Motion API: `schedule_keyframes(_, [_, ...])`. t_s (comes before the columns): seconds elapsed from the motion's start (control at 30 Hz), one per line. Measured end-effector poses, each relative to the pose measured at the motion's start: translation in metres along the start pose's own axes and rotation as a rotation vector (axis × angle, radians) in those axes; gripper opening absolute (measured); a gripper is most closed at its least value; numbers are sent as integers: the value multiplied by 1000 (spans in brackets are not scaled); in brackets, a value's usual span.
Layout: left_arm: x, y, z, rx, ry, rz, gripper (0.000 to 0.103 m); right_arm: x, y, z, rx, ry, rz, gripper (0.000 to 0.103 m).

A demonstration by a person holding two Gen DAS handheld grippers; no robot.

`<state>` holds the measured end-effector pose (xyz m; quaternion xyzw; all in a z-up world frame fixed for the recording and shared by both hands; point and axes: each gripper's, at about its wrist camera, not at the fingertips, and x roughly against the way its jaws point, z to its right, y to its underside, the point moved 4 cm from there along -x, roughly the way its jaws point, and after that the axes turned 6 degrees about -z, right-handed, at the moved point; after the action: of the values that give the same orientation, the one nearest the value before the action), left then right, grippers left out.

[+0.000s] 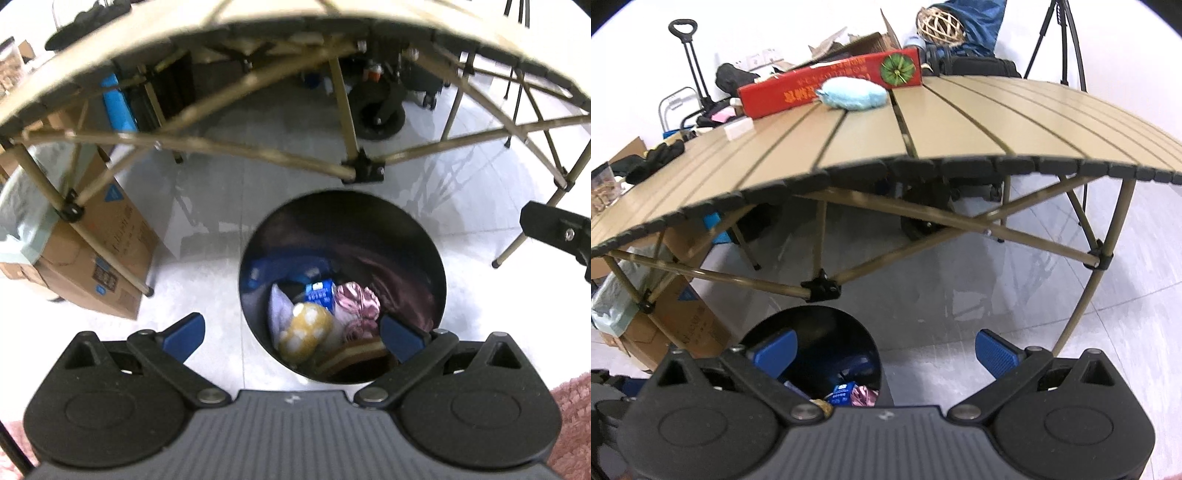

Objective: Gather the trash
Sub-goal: 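Raise both tools from the bin back toward the table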

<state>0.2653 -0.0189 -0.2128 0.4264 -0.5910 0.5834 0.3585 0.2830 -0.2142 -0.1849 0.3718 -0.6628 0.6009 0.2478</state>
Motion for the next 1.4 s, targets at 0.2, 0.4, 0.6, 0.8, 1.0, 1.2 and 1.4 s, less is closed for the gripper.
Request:
schedule_keyframes(0.2, [35,-6,-14,31,10,100,103,29,-5,-9,32,-48,77,103])
schedule_keyframes(0.4, [69,-16,-20,51,13,195,103,53,-14,-21,76,-76,156,103])
schedule_keyframes(0.6, [97,-30,-14,41,18,288,103,73,-31,-31,106,-100,240,103])
schedule_keyframes(0.8, [119,-55,-11,55,28,388,103,87,-54,-32,110,-98,316,103])
schedule_keyframes(1.0, [133,-85,-16,104,38,482,103,99,-80,-28,96,-90,396,103])
schedule_keyframes(1.2, [135,-110,-19,134,37,539,103,97,-104,-27,98,-76,442,103])
schedule_keyframes(1.4, [122,-133,-28,166,54,555,103,78,-124,-28,119,-70,455,103])
